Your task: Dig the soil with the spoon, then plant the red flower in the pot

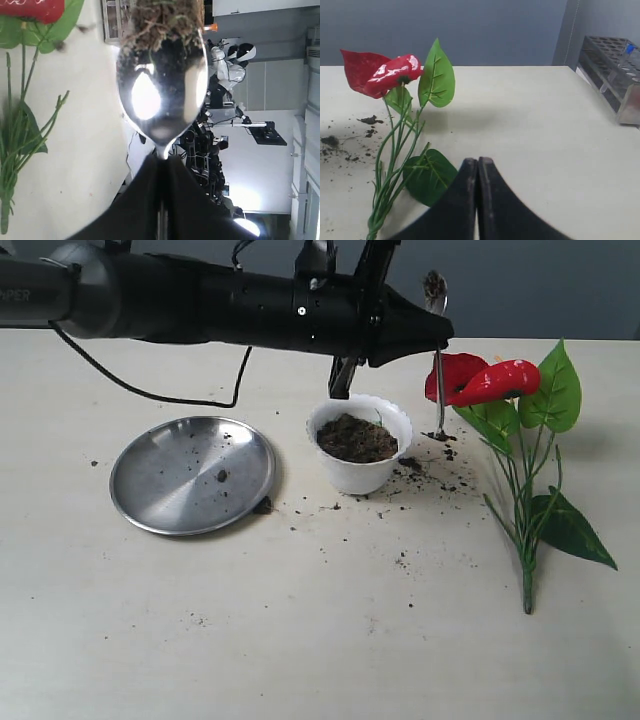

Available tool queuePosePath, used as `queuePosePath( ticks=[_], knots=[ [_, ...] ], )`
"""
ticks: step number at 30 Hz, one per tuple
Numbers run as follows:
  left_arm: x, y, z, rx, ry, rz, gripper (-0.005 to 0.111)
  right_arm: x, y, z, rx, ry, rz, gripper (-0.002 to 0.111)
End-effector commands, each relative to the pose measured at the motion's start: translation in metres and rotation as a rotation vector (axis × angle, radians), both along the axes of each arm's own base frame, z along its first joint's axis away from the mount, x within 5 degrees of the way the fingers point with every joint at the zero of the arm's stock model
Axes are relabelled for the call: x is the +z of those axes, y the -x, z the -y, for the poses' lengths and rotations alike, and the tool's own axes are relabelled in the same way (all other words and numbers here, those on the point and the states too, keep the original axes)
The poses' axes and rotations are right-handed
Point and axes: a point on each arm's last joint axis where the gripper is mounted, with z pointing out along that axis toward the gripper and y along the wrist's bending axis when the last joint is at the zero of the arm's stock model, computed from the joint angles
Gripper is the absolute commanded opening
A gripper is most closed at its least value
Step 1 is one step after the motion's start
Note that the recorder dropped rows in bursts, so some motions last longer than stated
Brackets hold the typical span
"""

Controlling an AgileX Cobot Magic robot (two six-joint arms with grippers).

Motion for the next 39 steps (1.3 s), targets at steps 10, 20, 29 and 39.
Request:
queuePosePath(
  ticks=[10,20,29,39],
  knots=[
    [-0.021,-0.006,-0.014,0.013,-0.348,0.198,0.0,0.001,0.0,0.0,-0.004,0.002,0.015,-0.001],
    [0.003,-0.016,-0.036,-0.108,-0.905,0.518,0.0,0.001,0.0,0.0,-0.004,0.002,0.015,-0.001],
    [0.032,-0.017,-0.039,-0.402,-1.114,0.841,0.0,0.001,0.0,0.0,-0.004,0.002,0.011,-0.001],
    [0.036,-0.007,-0.02,-0.818,-1.308,1.293,0.0,0.001,0.0,0.0,-0.004,0.002,0.011,-0.001]
  ],
)
